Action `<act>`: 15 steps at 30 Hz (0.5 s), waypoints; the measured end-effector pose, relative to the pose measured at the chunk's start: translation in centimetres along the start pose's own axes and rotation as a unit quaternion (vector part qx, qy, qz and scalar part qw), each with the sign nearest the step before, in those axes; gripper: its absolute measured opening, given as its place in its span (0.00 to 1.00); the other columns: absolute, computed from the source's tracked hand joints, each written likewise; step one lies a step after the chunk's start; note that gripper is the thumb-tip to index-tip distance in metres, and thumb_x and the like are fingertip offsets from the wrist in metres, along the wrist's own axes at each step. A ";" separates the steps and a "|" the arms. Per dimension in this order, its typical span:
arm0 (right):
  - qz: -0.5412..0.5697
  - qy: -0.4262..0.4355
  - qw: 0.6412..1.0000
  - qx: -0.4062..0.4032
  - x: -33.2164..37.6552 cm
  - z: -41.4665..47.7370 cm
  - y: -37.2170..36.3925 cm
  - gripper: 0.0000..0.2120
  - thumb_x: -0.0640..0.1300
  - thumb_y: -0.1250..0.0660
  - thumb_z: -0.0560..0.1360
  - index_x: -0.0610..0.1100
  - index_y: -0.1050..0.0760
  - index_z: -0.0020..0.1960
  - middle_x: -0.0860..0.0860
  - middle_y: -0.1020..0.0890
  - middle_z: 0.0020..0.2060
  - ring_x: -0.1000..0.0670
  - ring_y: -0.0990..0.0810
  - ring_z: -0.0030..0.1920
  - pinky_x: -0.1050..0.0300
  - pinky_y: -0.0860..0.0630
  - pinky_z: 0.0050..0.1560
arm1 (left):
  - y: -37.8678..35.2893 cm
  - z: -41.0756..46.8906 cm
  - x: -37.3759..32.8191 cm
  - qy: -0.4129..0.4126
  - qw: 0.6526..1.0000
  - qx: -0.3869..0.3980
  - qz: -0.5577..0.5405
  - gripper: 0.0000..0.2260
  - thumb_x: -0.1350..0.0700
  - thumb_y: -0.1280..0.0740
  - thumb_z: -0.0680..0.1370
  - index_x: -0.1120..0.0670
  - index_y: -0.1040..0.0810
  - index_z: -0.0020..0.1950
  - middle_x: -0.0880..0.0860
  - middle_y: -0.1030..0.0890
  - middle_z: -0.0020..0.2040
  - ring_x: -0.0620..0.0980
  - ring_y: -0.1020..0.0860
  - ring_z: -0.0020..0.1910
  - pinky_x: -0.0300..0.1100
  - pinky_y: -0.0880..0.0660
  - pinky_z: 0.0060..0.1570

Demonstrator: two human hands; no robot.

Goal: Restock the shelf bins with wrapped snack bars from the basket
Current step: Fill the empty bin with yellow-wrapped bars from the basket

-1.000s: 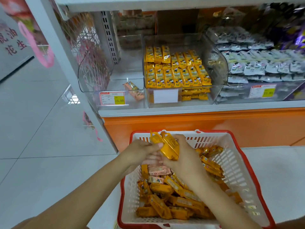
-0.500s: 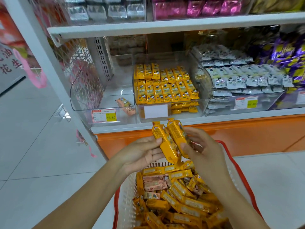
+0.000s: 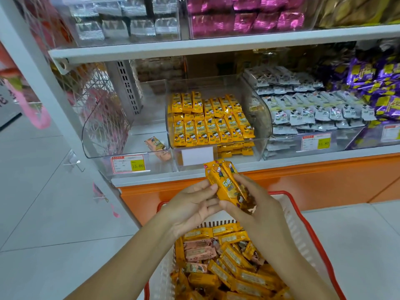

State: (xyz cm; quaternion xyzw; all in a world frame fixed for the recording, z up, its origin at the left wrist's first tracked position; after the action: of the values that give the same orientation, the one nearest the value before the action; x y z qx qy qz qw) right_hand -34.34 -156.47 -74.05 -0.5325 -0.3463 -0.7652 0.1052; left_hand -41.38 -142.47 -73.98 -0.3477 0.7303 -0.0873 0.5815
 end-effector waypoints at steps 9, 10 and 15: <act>-0.015 0.024 0.999 -0.028 4.6 8.9 1.8 0.19 0.48 0.27 0.72 0.57 0.28 0.61 0.61 0.22 0.44 0.58 0.22 0.43 0.58 0.22 0.41 | 0.7 -0.7 -8.1 -0.357 0.866 -0.241 0.254 0.09 0.63 0.36 0.79 0.53 0.20 0.55 0.48 0.16 0.48 0.44 0.18 0.50 0.37 0.23 0.54; -0.028 0.026 0.999 -0.037 5.2 10.6 1.9 0.19 0.47 0.28 0.73 0.55 0.28 0.62 0.63 0.24 0.43 0.60 0.23 0.42 0.60 0.23 0.41 | 1.0 -0.8 -8.9 -0.388 0.845 -0.264 0.259 0.10 0.64 0.37 0.79 0.53 0.21 0.55 0.45 0.17 0.49 0.41 0.18 0.50 0.33 0.24 0.53; -0.117 -0.024 0.991 -0.055 5.8 20.1 1.1 0.17 0.49 0.30 0.73 0.47 0.30 0.59 0.53 0.25 0.44 0.49 0.22 0.43 0.48 0.22 0.45 | 2.8 1.0 -9.4 -0.365 0.800 -0.315 0.358 0.19 0.53 0.38 0.78 0.51 0.28 0.69 0.43 0.20 0.49 0.38 0.23 0.45 0.38 0.26 0.50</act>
State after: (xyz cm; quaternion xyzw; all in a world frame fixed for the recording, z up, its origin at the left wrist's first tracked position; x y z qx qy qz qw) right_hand -21.30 -143.18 -64.55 -0.5113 -0.3662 -0.7771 -0.0226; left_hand -40.85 -134.40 -68.34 -0.2320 0.5241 0.4950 0.6531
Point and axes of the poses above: each hand's wrist, its own z-axis towards the middle knuckle, its own y-axis out of the back of the hand, x = y × z, the point moved 2 cm from there along z, towards the middle knuckle
